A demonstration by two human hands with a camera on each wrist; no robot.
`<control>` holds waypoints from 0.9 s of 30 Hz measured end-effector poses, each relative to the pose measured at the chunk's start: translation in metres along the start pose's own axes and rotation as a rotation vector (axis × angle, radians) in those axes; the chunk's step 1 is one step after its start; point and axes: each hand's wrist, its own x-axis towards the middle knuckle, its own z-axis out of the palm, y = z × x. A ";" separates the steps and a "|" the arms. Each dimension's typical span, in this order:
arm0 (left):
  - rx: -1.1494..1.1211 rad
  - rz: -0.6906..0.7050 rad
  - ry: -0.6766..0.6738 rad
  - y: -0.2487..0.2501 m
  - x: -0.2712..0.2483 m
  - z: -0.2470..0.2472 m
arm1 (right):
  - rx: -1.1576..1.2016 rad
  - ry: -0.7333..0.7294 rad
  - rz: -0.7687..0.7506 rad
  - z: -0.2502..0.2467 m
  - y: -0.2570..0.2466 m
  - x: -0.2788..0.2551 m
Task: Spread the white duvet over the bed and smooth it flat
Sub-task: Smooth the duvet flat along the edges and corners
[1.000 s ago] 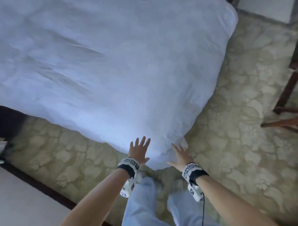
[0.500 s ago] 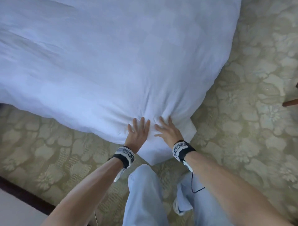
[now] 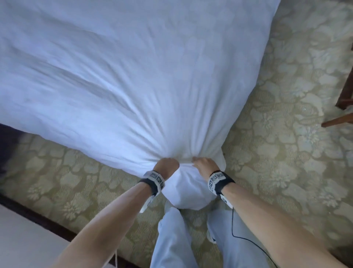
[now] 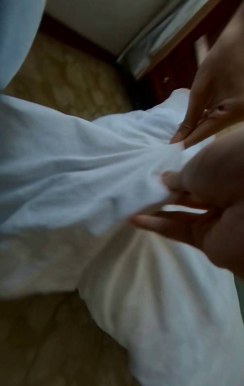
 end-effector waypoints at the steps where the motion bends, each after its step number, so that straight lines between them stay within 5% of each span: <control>1: 0.035 0.007 -0.038 0.001 0.002 -0.002 | -0.049 -0.197 0.140 0.008 0.000 0.004; 3: 0.045 -0.063 -0.031 -0.007 0.007 0.003 | -0.137 -0.448 0.296 0.016 0.003 0.009; 4: 0.003 -0.109 -0.033 -0.013 0.004 0.005 | -0.102 -0.452 0.298 0.013 0.001 0.006; 12: -0.045 -0.237 0.226 -0.127 -0.104 -0.043 | 0.141 -0.112 0.378 -0.132 -0.106 -0.023; 20: -0.197 -0.494 0.428 -0.293 -0.265 -0.095 | 0.157 0.077 0.162 -0.265 -0.300 0.042; 27: -0.390 -0.714 0.509 -0.472 -0.349 -0.079 | 0.171 0.100 -0.020 -0.308 -0.461 0.159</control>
